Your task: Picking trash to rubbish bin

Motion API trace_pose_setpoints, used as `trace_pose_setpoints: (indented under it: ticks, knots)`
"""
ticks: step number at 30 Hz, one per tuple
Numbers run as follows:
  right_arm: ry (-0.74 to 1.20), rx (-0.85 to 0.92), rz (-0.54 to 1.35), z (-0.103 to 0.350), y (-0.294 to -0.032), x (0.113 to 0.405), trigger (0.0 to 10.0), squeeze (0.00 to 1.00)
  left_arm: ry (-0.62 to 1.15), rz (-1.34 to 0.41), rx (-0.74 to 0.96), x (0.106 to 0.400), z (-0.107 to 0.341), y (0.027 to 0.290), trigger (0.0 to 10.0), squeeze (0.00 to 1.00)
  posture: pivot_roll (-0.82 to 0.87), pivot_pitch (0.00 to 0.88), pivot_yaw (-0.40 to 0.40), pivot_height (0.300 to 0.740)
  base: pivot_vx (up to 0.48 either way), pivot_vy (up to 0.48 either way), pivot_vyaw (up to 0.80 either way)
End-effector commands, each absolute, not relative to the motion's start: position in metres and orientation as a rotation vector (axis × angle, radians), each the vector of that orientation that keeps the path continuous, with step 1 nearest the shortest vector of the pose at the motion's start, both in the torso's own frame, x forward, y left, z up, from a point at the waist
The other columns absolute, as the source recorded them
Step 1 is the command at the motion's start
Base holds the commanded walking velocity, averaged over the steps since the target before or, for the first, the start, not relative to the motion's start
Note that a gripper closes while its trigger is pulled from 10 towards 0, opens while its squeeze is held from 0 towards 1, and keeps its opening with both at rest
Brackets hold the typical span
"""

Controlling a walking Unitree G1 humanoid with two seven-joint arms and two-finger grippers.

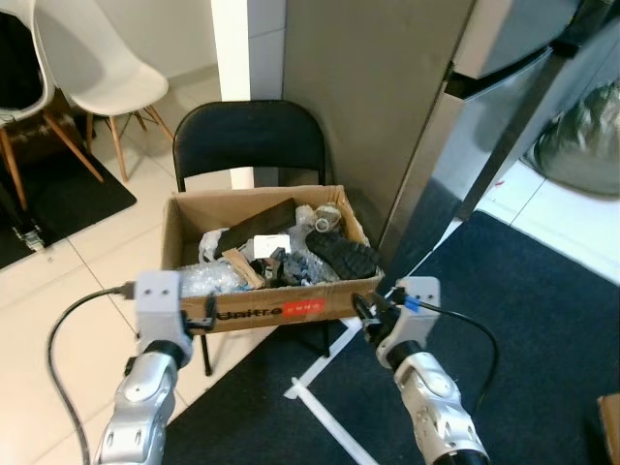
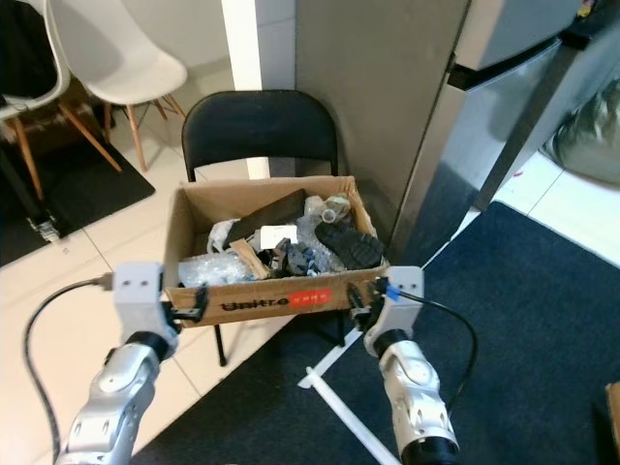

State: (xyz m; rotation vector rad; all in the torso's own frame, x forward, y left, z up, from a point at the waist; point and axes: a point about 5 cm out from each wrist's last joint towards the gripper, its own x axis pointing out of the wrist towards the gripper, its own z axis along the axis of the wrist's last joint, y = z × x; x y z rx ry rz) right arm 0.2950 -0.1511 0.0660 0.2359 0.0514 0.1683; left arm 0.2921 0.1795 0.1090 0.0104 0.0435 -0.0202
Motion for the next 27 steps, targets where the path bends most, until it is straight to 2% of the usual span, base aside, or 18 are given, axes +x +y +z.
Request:
trace_pose_setpoints:
  ticks: [1,8,15,27]
  knots:
    - [0.045,0.25,0.159,0.065,-0.148,0.292,10.0,0.0,0.11,-0.012,0.028,0.288,0.096,0.188,10.0,0.0,0.07,0.078,0.046,0.74,-0.277,0.0,0.0]
    - [0.046,0.248,0.139,0.063,-0.15,0.288,10.0,0.0,0.102,-0.007,0.036,0.292,0.099,0.192,10.0,0.0,0.07,0.085,0.047,0.74,-0.268,0.0,0.0]
    - [0.048,0.218,0.173,0.066,-0.15,0.292,10.0,0.0,0.101,0.069,0.01,0.283,0.092,0.198,10.0,0.0,0.07,0.093,0.001,0.74,0.0,0.0,0.0]
    - [0.048,0.201,0.194,0.07,-0.149,0.297,10.0,0.0,0.09,0.095,0.004,0.28,0.091,0.198,10.0,0.0,0.06,0.098,-0.031,0.74,0.0,0.0,0.0]
